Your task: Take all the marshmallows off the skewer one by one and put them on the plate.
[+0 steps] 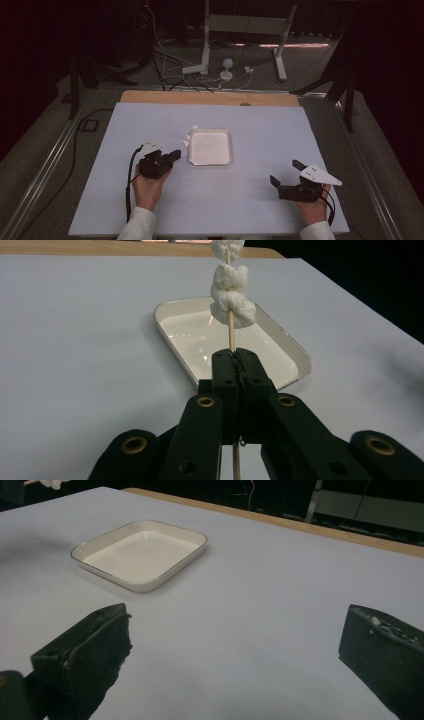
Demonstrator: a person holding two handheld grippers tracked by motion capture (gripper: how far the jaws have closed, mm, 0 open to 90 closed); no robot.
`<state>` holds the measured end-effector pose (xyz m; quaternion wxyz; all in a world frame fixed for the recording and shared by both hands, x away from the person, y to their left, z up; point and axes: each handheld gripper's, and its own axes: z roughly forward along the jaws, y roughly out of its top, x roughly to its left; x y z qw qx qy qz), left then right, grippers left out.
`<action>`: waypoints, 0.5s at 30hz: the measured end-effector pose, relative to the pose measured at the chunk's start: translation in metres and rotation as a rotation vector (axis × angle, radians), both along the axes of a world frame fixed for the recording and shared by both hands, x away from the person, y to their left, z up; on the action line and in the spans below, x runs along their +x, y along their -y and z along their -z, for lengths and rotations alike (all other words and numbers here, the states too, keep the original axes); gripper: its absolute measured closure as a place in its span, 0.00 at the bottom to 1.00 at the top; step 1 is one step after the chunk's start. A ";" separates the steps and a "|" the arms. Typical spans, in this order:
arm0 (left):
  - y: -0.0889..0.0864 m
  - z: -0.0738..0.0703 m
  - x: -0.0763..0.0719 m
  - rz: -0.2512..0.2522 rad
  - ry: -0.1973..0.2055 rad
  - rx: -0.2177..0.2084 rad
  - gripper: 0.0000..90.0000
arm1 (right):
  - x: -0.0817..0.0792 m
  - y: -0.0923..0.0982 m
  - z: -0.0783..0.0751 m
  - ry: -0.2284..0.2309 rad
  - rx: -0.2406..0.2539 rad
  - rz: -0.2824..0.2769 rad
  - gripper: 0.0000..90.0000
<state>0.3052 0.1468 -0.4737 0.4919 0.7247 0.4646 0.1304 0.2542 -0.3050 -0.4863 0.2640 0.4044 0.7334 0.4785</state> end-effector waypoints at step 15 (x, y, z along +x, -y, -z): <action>0.000 -0.003 -0.008 0.049 0.035 -0.010 0.99 | 0.028 -0.048 -0.034 -0.024 0.107 -0.111 0.00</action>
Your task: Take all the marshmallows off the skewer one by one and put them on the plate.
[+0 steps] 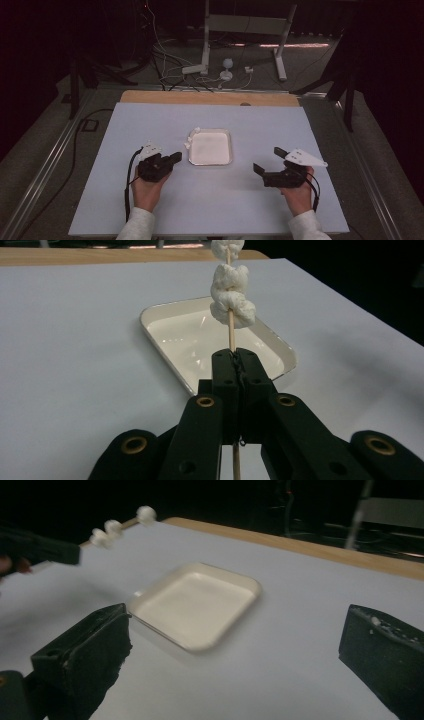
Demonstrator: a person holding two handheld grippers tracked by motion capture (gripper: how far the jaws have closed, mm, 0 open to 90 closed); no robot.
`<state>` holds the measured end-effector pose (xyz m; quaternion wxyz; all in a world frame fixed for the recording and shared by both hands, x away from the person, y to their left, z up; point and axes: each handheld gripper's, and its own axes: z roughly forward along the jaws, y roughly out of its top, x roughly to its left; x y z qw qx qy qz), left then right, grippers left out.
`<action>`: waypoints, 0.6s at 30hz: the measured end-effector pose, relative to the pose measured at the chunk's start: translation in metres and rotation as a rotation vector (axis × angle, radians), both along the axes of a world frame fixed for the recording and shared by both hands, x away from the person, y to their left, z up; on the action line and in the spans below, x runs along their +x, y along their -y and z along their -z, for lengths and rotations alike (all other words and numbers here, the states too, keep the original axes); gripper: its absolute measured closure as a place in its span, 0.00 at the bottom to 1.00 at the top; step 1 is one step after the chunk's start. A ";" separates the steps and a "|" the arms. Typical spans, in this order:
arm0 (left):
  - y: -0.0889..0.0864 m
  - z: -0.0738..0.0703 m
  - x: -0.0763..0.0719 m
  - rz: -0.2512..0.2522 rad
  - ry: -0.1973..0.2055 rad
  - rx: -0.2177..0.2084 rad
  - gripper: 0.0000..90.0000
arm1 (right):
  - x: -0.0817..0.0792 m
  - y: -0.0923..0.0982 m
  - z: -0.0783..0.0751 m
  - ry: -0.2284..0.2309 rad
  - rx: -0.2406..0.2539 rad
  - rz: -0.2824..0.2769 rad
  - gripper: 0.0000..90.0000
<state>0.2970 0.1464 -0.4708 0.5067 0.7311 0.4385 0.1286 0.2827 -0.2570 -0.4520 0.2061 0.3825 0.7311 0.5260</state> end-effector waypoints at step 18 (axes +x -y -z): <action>0.009 0.001 -0.007 0.081 0.039 -0.036 0.99 | 0.073 -0.101 -0.030 -0.216 0.117 -0.183 0.10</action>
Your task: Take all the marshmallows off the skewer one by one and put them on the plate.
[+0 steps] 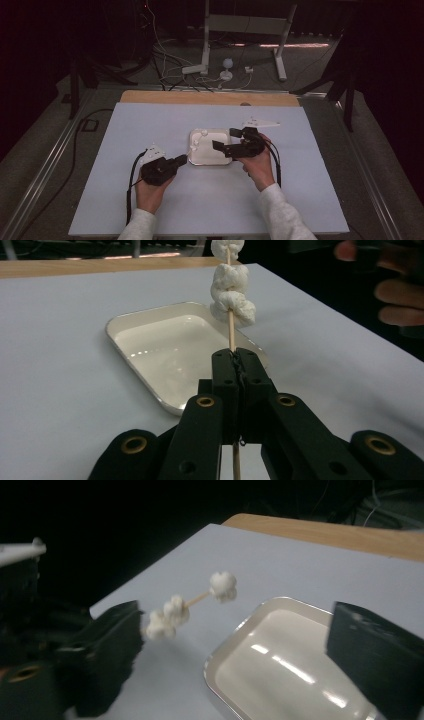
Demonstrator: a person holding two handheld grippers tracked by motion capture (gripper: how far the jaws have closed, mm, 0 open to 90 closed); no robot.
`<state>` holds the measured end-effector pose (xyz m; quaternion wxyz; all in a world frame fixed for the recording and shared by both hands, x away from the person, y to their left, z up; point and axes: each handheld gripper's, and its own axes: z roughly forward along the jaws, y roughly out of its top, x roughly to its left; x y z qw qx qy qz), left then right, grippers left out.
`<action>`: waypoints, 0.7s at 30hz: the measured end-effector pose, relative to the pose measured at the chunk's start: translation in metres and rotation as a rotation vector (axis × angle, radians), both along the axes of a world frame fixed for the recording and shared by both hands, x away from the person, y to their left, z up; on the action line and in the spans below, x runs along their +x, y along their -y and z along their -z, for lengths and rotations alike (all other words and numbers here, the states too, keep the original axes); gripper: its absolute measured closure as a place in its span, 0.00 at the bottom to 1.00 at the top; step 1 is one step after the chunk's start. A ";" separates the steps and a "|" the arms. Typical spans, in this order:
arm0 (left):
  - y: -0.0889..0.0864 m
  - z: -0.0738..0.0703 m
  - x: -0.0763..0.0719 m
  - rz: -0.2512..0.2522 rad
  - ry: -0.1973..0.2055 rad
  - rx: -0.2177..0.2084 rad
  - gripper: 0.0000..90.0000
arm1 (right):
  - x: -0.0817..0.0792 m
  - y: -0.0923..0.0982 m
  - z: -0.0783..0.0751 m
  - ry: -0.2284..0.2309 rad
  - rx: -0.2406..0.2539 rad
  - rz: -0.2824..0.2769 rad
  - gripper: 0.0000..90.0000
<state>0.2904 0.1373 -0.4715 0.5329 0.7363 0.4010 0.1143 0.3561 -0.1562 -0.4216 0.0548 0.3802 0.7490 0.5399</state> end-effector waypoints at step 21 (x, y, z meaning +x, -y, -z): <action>0.002 -0.002 -0.003 0.041 0.047 -0.002 1.00 | 0.024 -0.025 0.004 -0.180 0.099 -0.010 0.85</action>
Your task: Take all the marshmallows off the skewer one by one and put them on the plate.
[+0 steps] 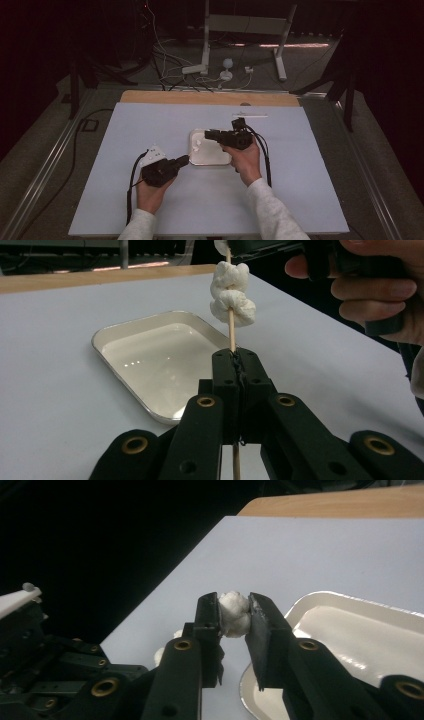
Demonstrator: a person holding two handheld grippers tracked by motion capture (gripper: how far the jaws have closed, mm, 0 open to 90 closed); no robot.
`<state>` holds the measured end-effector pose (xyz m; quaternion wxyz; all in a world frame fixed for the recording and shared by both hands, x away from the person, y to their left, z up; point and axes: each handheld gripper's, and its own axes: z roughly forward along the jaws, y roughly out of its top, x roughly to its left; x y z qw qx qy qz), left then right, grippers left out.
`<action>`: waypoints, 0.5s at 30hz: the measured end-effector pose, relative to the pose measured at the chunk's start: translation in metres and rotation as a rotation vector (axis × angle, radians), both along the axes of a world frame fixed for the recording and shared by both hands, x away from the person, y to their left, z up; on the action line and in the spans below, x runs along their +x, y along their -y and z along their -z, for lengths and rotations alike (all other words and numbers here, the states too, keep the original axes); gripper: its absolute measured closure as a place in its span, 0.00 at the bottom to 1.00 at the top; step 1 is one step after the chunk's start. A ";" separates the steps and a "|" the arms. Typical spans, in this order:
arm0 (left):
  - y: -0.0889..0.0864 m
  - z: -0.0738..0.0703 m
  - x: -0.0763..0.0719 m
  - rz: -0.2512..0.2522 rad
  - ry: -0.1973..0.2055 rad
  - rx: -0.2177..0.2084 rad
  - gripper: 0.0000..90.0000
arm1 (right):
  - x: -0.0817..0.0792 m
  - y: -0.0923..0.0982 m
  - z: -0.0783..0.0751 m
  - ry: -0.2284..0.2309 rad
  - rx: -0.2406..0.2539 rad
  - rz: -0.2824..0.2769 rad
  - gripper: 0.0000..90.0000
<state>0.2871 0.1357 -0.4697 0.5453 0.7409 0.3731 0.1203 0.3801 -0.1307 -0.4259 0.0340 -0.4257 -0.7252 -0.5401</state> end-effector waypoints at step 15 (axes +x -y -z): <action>-0.001 -0.003 -0.001 -0.012 -0.004 0.032 1.00 | -0.007 -0.010 -0.007 0.115 -0.119 0.101 0.91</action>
